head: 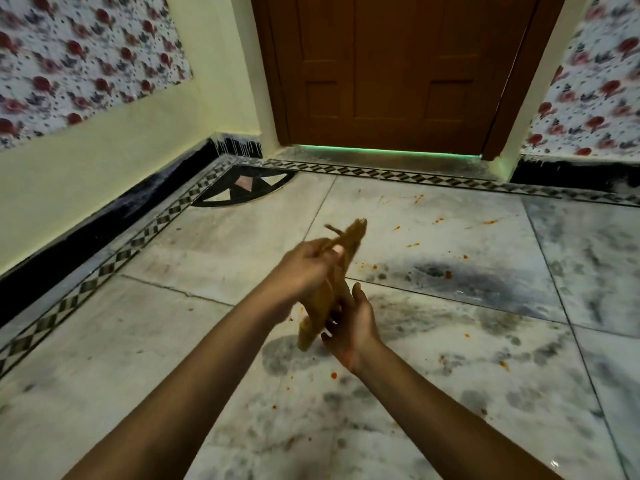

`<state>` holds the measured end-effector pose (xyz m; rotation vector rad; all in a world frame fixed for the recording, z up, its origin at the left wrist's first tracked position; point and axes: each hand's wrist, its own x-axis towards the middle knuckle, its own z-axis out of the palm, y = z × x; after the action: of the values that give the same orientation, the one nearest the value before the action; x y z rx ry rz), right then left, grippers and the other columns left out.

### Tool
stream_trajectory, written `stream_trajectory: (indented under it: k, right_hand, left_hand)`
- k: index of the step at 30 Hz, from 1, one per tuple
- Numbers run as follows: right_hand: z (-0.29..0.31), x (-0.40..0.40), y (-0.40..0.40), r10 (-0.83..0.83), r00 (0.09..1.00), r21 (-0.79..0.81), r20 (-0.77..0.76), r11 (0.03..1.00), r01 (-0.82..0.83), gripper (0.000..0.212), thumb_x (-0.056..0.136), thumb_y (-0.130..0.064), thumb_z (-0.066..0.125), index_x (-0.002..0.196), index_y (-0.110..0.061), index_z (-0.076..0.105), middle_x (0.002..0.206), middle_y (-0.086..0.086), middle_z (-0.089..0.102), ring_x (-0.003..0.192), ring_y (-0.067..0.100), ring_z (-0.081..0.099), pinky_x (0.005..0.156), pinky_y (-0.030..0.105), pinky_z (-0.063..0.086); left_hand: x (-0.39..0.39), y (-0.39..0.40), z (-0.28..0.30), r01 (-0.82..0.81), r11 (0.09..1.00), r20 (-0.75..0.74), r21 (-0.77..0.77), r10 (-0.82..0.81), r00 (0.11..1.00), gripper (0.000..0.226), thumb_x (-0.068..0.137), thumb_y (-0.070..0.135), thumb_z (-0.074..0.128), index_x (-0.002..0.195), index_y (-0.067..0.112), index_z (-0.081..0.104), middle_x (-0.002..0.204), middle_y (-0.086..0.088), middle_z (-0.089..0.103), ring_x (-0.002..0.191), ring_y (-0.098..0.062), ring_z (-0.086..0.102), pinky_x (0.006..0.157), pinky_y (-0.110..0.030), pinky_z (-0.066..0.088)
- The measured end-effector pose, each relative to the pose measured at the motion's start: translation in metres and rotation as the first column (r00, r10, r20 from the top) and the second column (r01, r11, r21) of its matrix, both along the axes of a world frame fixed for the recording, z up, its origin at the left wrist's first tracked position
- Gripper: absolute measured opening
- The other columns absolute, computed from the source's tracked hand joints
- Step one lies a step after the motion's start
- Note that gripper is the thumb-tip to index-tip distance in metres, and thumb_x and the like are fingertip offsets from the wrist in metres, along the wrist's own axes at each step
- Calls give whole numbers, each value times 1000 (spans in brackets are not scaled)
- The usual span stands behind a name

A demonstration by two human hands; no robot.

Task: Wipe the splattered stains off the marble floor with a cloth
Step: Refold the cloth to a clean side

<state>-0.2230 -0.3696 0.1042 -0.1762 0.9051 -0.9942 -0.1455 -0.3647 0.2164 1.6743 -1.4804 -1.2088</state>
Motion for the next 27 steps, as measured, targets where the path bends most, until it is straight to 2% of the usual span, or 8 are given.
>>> stream_trajectory:
  k: [3, 6, 12, 15, 20, 23, 24, 27]
  right_hand:
    - [0, -7, 6, -115, 982, -27, 152, 992, 121, 43, 98, -45, 33, 101, -15, 64, 96, 10, 68, 87, 25, 62, 66, 35, 47]
    - [4, -15, 12, -108, 977, -114, 185, 985, 131, 23, 93, -33, 46, 89, -20, 65, 84, 4, 70, 69, 15, 69, 57, 30, 53]
    - [5, -26, 6, -83, 938, -172, 335, 974, 148, 67, 94, -54, 20, 88, -11, 71, 76, 16, 73, 62, 31, 70, 48, 41, 57]
    - [8, -28, 1, 9, 941, -219, 338, 973, 69, 80, 91, -61, 20, 75, -8, 78, 84, 18, 73, 70, 33, 71, 53, 43, 58]
    - [7, -32, 2, 182, 949, -217, 257, 968, -127, 84, 70, -80, 41, 97, -9, 76, 111, 21, 67, 93, 38, 67, 73, 51, 57]
    - [12, -32, 3, 210, 959, -281, 191, 948, -152, 78, 57, -65, 72, 111, -9, 70, 116, 20, 65, 101, 38, 65, 77, 50, 56]
    - [11, -32, 2, 208, 965, -284, 158, 946, -157, 70, 62, -58, 73, 112, -9, 68, 113, 20, 67, 100, 37, 65, 77, 49, 56]
    - [10, -32, 1, 160, 982, -220, 99, 966, -135, 36, 86, -36, 53, 104, -7, 65, 91, 16, 72, 80, 32, 70, 69, 42, 58]
  left_hand:
    - [-10, 17, -6, 144, 987, -110, 78, -135, 985, 16, 98, 30, 45, 95, 31, 61, 93, 8, 65, 84, -7, 61, 77, -21, 52]
    - [-10, 24, -6, 207, 971, -236, 123, -174, 956, 17, 95, 34, 49, 85, 36, 62, 79, 18, 68, 70, 5, 64, 65, -12, 53]
    - [9, 9, -9, 35, 977, -369, 212, 47, 928, 14, 92, 26, 55, 98, 22, 67, 101, -6, 71, 95, -23, 67, 86, -35, 53]
    - [22, 3, -27, -110, 968, -330, 225, 182, 926, 13, 93, 16, 53, 91, 14, 66, 92, -10, 69, 86, -25, 65, 78, -35, 54]
    - [32, 1, -47, -290, 932, -331, 219, 351, 876, 16, 92, 13, 52, 80, 15, 62, 77, -7, 65, 75, -23, 62, 60, -30, 48]
    - [38, 0, -52, -293, 936, -322, 197, 344, 882, 10, 92, 14, 54, 86, 16, 61, 88, -9, 65, 80, -23, 61, 63, -30, 48]
    - [39, 0, -53, -267, 946, -281, 182, 310, 908, 4, 91, 16, 57, 93, 16, 61, 95, -10, 65, 85, -24, 62, 67, -31, 50]
    - [42, 2, -66, -133, 990, 39, 36, 132, 991, 40, 86, 24, 66, 121, 24, 48, 113, -8, 60, 97, -25, 60, 80, -37, 53]
